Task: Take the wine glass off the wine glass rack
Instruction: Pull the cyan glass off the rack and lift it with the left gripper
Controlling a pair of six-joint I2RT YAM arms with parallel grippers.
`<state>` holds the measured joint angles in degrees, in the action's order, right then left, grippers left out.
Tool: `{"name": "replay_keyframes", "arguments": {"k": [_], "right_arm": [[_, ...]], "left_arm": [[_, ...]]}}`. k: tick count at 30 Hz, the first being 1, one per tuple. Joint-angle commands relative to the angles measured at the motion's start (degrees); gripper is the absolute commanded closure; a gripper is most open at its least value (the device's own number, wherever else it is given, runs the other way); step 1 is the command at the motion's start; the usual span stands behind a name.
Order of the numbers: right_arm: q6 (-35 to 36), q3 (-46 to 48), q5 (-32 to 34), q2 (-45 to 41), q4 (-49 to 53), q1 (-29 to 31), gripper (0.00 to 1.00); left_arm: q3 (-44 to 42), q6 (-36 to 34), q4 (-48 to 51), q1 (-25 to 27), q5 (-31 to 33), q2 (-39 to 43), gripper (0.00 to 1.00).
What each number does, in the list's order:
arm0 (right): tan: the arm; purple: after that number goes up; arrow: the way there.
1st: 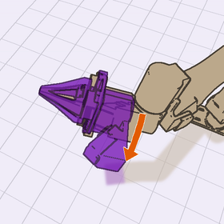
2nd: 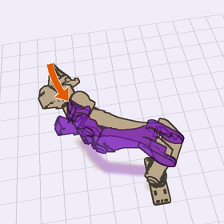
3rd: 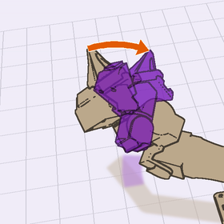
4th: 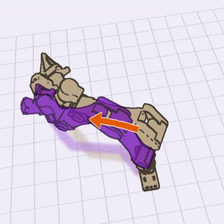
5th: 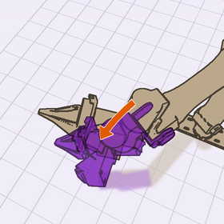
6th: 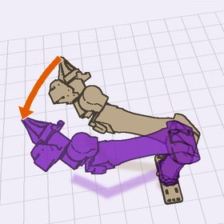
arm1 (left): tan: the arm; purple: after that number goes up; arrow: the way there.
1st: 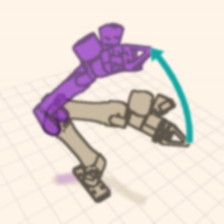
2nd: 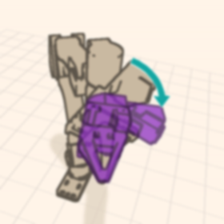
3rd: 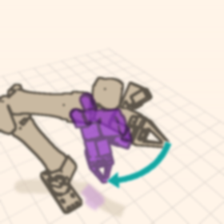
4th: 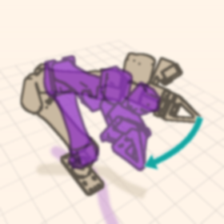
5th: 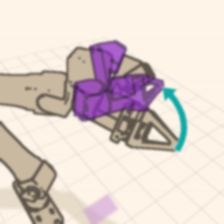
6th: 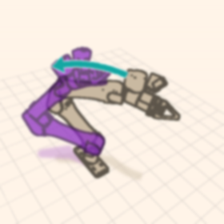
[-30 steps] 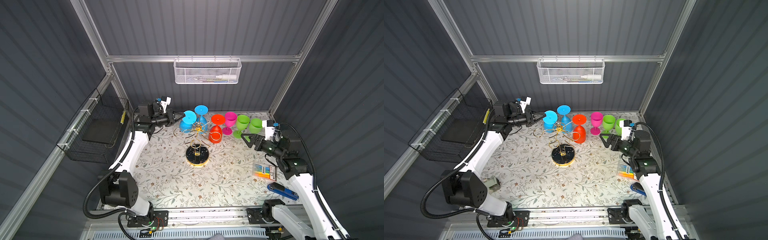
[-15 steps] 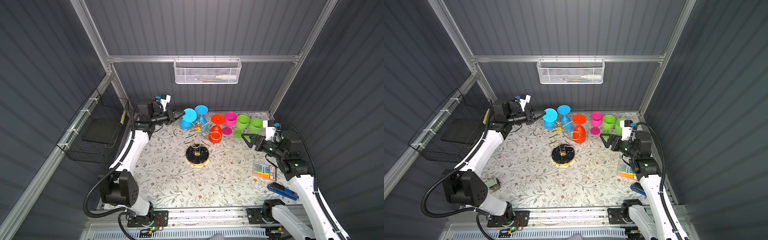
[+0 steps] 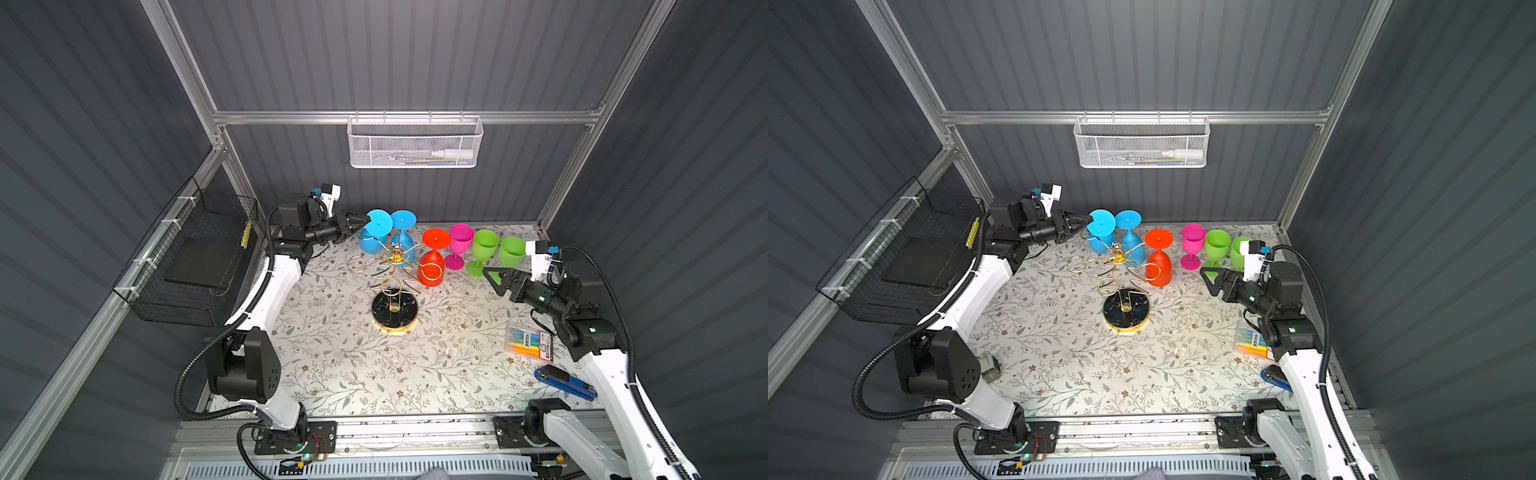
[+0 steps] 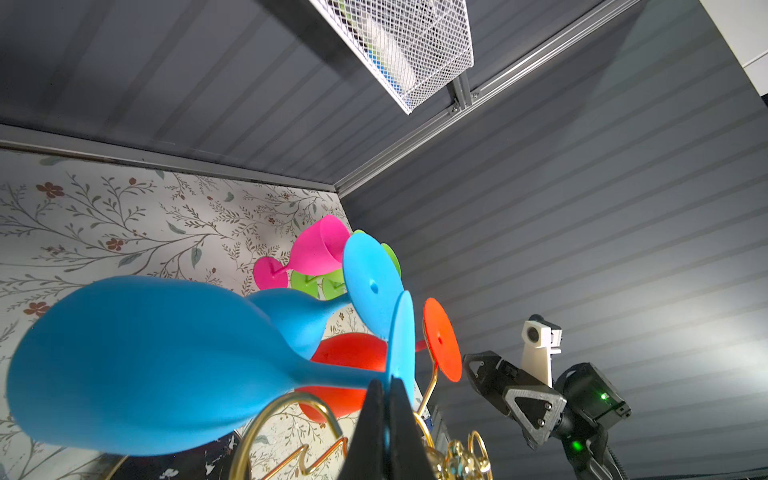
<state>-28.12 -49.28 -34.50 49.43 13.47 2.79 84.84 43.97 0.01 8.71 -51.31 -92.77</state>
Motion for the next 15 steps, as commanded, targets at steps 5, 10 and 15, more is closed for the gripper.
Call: {"name": "replay_keyframes", "arguments": {"k": [5, 10, 15], "right_arm": [[0.8, -0.2, 0.5, -1.0, 1.3, 0.3, 0.14], [1.1, -0.9, 0.8, -1.0, 1.6, 0.3, 0.14], [1.9, -2.9, 0.9, -0.7, 2.1, 0.3, 0.14]], "left_arm": [[3.9, 2.7, -4.6, -2.7, 1.3, -0.1, 1.0], [3.6, 8.3, -12.0, -5.8, -1.1, 0.7, 1.0], [3.6, 15.2, -19.5, -9.0, -3.6, 1.6, 1.0]]}}
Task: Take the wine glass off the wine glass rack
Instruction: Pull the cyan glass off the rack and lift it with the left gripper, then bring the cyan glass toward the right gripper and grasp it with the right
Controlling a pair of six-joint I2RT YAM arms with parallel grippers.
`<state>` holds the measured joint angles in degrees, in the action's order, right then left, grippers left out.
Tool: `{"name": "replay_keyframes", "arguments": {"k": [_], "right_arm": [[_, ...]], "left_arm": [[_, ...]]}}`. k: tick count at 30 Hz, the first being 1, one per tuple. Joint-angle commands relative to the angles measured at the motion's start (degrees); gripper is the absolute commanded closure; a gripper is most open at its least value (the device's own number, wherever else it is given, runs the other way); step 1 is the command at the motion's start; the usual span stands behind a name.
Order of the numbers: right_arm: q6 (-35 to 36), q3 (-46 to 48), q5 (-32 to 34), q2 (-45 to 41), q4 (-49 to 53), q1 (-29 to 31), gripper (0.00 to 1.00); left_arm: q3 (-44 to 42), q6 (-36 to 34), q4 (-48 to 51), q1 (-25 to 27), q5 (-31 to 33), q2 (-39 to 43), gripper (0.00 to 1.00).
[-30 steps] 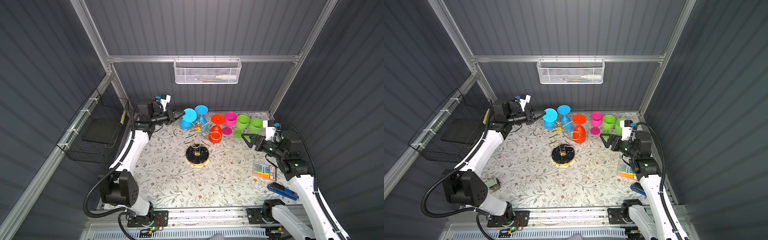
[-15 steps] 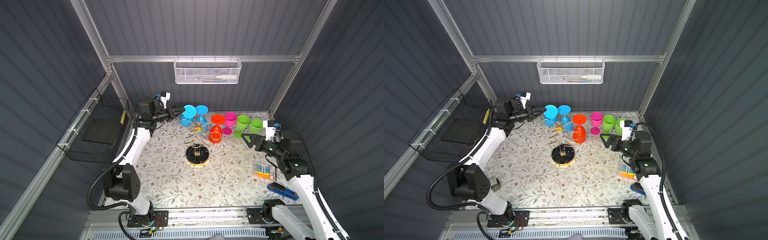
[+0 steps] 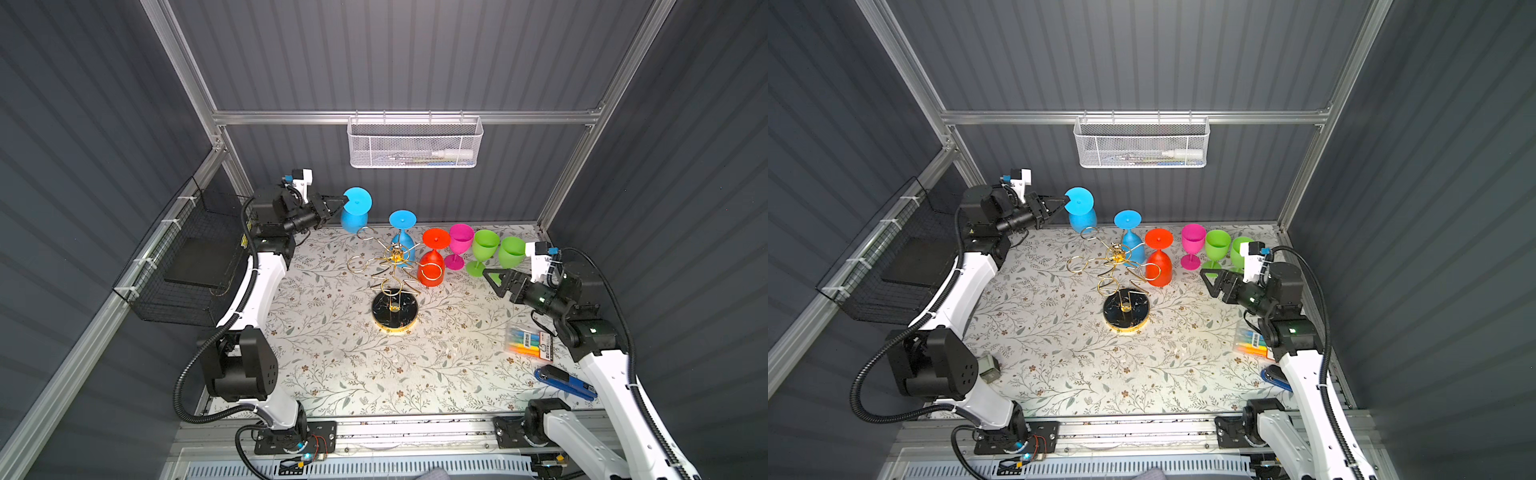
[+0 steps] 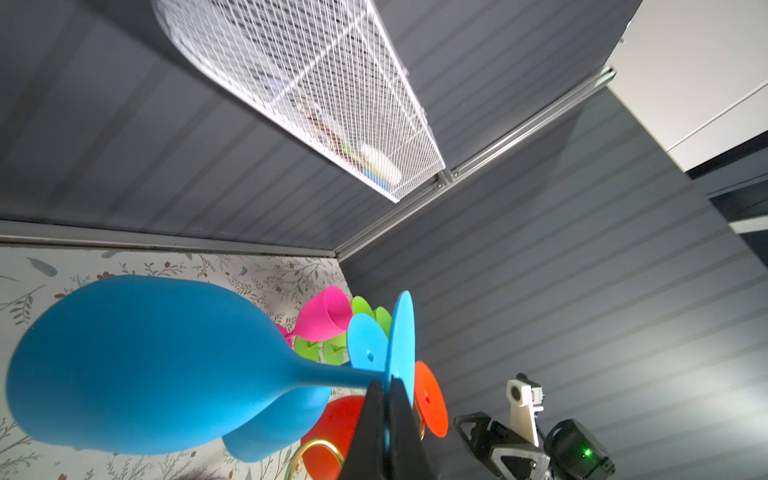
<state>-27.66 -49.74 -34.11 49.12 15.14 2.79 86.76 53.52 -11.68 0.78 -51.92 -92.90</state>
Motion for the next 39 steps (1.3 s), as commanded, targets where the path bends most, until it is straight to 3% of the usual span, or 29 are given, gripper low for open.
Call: {"name": "replay_keyframes", "arguments": {"k": [1, 8, 14, 22, 39], "right_arm": [[1.6, -2.9, 0.7, -0.4, 0.4, 0.4, 0.14], [2.6, -6.1, 1.6, -0.1, 0.4, 0.7, 0.14], [5.7, -10.7, 4.3, 1.1, 0.4, 4.3, 0.14], [12.1, -16.8, 9.8, 2.9, -0.8, 11.5, 0.14], [32.3, -24.7, 17.4, 10.6, -7.8, 26.0, 0.1]], "left_arm": [[1.7, 7.5, -9.8, -1.5, -3.5, 1.9, 1.0], [1.8, 26.0, -31.4, -3.6, -6.2, 0.7, 1.0], [2.4, 35.7, -42.7, -3.6, -7.4, 0.8, 1.0], [2.8, 37.5, -44.0, -2.8, -7.5, 3.5, 1.0], [2.2, 41.2, -44.4, 11.5, -9.3, 2.4, 1.0]]}}
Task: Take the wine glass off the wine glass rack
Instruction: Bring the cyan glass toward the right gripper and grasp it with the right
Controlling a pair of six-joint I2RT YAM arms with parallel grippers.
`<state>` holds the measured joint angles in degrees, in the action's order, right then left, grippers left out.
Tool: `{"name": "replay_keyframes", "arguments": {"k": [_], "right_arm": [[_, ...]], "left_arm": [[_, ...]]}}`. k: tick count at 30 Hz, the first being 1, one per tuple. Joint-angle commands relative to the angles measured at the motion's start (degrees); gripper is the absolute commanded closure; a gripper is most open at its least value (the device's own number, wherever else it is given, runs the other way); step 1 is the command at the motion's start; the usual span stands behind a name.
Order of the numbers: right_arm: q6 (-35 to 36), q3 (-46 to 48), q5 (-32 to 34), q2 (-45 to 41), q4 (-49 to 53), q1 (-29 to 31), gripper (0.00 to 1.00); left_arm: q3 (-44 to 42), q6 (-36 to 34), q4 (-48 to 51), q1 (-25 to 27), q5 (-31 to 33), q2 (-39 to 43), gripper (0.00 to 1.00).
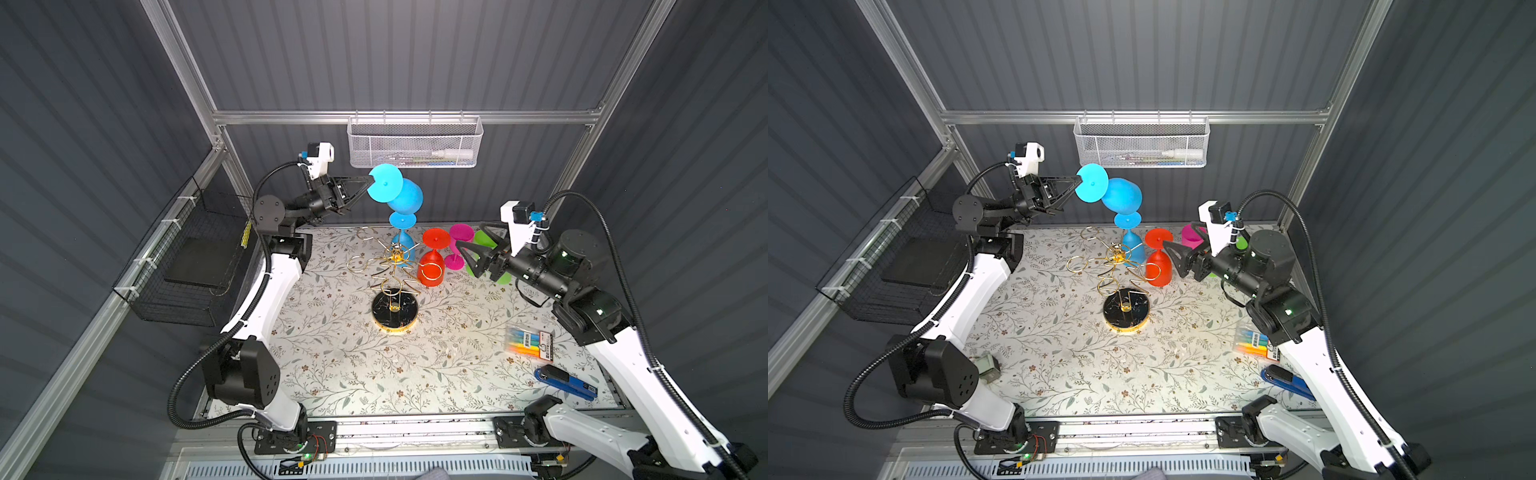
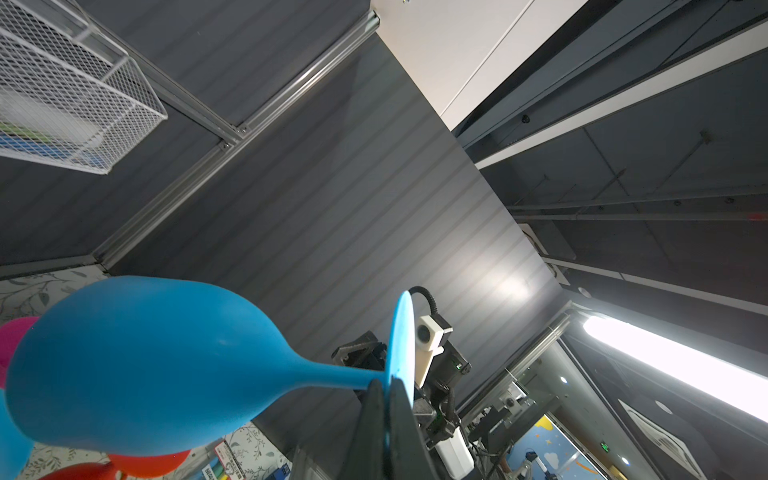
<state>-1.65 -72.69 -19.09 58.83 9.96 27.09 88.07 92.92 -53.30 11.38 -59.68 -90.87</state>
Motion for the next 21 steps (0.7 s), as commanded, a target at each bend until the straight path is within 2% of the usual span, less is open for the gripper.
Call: {"name": "replay_keyframes", "arguments": {"k": [1, 6, 15, 21], "right_arm": [[8.2, -1.9, 3.3, 1.4, -2.9, 2.5, 0.1], [14.3, -2.9, 5.2, 3.6, -4.2, 5.0, 0.08], [17.8, -5.8, 5.4, 9.4, -7.8, 6.2, 0.05], [19.9, -8.2, 6.9, 12.9, -8.8, 6.6, 0.04]], "left_arm": [[0.6, 2.3, -3.1, 1.5, -1.8, 0.2, 1.0], [0.5, 8.5, -9.0, 3.8, -2.7, -1.1, 1.0], [0.3, 22.2, -23.9, 5.8, -1.9, -5.0, 1.0], [-0.4, 22.2, -24.0, 6.1, -2.0, -4.2, 1.0]]}}
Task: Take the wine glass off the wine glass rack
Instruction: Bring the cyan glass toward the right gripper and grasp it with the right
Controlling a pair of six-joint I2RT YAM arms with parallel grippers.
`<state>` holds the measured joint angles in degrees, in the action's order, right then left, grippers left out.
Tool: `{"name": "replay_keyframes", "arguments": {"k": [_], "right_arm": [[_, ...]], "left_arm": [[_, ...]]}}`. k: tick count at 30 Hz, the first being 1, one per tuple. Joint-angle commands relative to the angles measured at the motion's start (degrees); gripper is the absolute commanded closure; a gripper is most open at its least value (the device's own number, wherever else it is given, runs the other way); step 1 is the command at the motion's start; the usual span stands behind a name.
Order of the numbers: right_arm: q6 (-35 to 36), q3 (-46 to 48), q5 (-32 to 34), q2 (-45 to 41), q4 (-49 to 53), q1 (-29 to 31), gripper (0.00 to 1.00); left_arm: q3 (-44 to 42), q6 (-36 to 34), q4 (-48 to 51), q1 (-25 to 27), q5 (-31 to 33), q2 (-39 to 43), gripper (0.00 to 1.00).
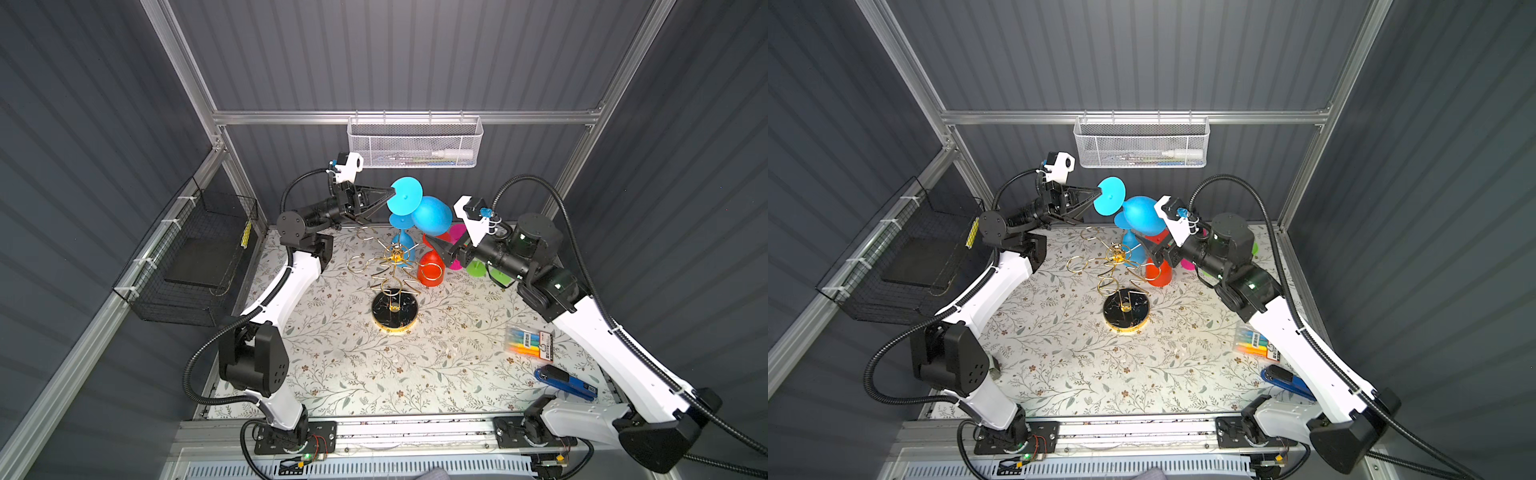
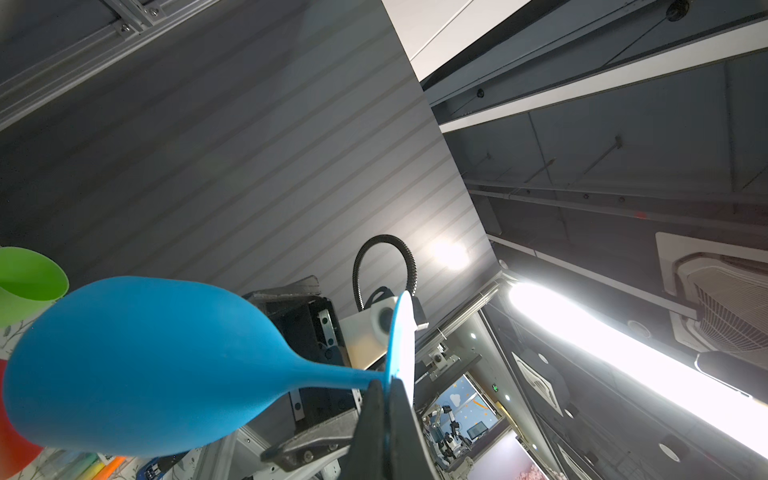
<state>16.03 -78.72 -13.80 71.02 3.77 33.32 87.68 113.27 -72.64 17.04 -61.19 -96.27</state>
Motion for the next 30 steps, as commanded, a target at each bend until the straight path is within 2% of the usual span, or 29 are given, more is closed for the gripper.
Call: {"name": "replay_keyframes", "arguments": {"k": [1, 8, 22, 30], "right_arm": [[2.4, -2.5, 2.0, 1.3, -2.9, 0.3, 0.04], [3.2, -2.8, 4.9, 3.6, -6.0, 0.4, 0.03], [2.7, -7.5, 2.4, 9.5, -5.0, 1.3, 0.02], [4.0, -8.0, 4.1, 10.7, -4.3, 2.3, 0.05]], "left_arm": [[0.0, 1.8, -4.6, 0.5, -0.6, 1.2, 1.0], [-0.5, 1.9, -4.5, 0.5, -0.6, 1.7, 1.0], [-0.8, 2.0, -4.6, 0.6, -0.6, 2.1, 1.0], [-0.5, 3.2, -6.0, 0.6, -0.2, 1.8, 1.0]]}}
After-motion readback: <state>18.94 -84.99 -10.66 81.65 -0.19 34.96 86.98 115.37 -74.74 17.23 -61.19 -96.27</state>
